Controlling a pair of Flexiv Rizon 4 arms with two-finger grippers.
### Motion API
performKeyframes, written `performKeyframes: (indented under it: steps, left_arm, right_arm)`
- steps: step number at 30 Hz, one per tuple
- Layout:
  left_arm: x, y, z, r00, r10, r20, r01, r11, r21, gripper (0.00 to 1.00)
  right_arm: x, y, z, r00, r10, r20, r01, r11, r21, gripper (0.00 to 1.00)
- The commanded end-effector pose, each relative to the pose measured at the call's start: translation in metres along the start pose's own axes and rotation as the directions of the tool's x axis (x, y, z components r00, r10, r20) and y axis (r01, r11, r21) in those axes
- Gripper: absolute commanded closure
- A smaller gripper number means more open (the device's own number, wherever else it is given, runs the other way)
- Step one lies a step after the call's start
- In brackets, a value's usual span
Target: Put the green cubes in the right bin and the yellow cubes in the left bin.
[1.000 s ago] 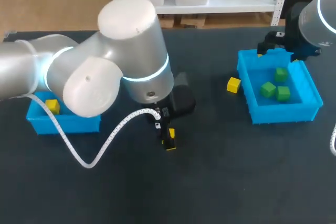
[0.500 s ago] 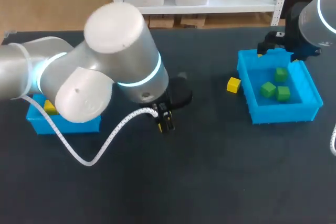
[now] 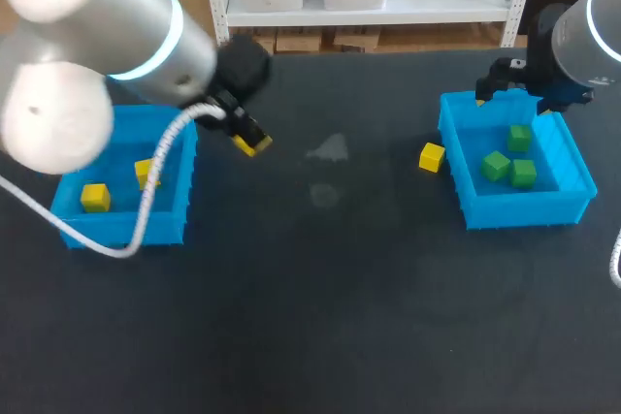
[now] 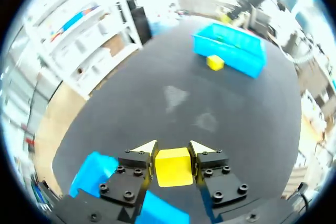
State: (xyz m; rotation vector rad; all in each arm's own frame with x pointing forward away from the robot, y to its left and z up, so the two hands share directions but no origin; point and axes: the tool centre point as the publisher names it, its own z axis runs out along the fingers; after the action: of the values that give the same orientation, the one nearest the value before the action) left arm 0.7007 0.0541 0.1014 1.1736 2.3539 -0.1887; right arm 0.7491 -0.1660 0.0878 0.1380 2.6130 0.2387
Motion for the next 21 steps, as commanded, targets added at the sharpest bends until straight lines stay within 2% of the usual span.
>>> performKeyframes:
  steps: [1, 7, 10, 13, 18, 19, 20, 21]
  left_arm:
    - [0.027, 0.039, -0.034, 0.99, -0.125, 0.068, 0.13, 0.989, -0.072, 1.0]
    - [0.07, 0.084, -0.047, 0.972, -0.231, 0.053, 0.236, 0.957, -0.167, 1.0]
    - [0.093, 0.096, -0.05, 0.96, -0.278, 0.029, 0.278, 0.94, -0.2, 1.0]
    - [0.115, 0.105, -0.048, 0.951, -0.31, 0.0, 0.301, 0.925, -0.23, 1.0]
    - [0.137, 0.111, -0.046, 0.949, -0.312, -0.042, 0.289, 0.917, -0.276, 1.0]
    - [0.138, 0.112, -0.046, 0.949, -0.312, -0.044, 0.288, 0.916, -0.278, 0.76]
    - [0.138, 0.112, -0.047, 0.95, -0.31, -0.046, 0.286, 0.916, -0.28, 0.23]
    - [0.137, 0.113, -0.047, 0.95, -0.308, -0.046, 0.284, 0.917, -0.28, 0.0]
  right_arm:
    - [0.001, 0.0, 0.0, 1.0, 0.001, 0.006, -0.001, 1.0, 0.002, 0.0]
    - [0.001, 0.0, 0.0, 1.0, 0.001, 0.006, -0.001, 1.0, 0.002, 0.0]
    - [0.001, 0.0, 0.0, 1.0, 0.001, 0.006, -0.001, 1.0, 0.002, 0.0]
    - [0.001, 0.0, 0.0, 1.0, 0.001, 0.006, -0.001, 1.0, 0.002, 0.0]
    - [0.001, 0.0, 0.0, 1.0, 0.001, 0.006, -0.001, 1.0, 0.002, 0.0]
    - [0.001, 0.0, 0.0, 1.0, 0.001, 0.006, -0.001, 1.0, 0.002, 0.0]
    - [0.001, 0.0, 0.0, 1.0, 0.001, 0.006, -0.001, 1.0, 0.002, 0.0]
    - [0.001, 0.0, 0.0, 1.0, 0.001, 0.006, -0.001, 1.0, 0.002, 0.0]
